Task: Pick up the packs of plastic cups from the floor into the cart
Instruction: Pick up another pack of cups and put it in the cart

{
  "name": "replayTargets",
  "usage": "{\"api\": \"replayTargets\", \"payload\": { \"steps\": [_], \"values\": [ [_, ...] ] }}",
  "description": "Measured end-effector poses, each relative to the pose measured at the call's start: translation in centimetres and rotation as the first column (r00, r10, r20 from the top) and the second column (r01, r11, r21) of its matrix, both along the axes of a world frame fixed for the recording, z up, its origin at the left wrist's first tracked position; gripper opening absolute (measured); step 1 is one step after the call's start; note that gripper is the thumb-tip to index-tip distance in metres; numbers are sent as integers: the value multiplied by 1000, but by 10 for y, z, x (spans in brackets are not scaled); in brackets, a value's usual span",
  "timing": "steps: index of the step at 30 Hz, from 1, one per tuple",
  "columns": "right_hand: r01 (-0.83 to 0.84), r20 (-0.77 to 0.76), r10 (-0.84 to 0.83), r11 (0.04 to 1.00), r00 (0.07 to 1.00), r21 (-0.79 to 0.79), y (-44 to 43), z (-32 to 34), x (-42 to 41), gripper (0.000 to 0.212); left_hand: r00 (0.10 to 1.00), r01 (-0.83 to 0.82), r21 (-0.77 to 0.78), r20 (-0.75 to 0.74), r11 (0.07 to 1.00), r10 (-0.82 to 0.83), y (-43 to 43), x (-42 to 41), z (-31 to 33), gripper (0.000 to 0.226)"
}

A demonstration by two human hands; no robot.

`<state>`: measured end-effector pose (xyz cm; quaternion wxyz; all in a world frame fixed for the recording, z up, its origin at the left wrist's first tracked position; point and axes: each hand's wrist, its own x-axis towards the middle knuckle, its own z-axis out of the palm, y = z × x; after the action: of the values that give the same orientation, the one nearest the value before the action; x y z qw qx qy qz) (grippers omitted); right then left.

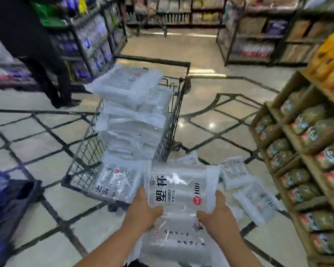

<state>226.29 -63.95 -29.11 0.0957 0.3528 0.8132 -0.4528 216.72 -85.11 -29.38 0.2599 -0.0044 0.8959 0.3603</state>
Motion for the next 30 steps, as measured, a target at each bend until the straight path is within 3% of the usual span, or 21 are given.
{"api": "replayTargets", "payload": {
  "steps": [4, 9, 13, 21, 26, 30],
  "values": [
    [-98, 15, 98, 995, 995, 5, -45, 30, -41, 93, 996, -87, -13, 5, 996, 87, -49, -25, 20, 94],
    [-189, 100, 184, 981, 978, 43, -103, 31, -110, 90, 993, -122, 22, 2, 992, 122, -112, -76, 15, 72],
    [-214, 135, 205, 975, 969, 60, -156, 18, -179, 86, 992, -120, 23, 40, 992, 119, -167, -141, 2, 85],
    [-9, 230, 19, 999, 973, -43, -250, -13, -285, 92, 991, 85, -144, 118, 986, -68, -247, -291, -14, 81],
    [212, 256, -192, 976, 948, -54, -270, -31, -303, 83, 941, 322, -164, 166, 932, -296, -226, -361, -28, 85],
    [285, 319, -258, 958, 912, -40, -272, -45, -307, 75, 897, 430, -165, 188, 888, -400, -201, -391, -48, 97]
  ]
}}
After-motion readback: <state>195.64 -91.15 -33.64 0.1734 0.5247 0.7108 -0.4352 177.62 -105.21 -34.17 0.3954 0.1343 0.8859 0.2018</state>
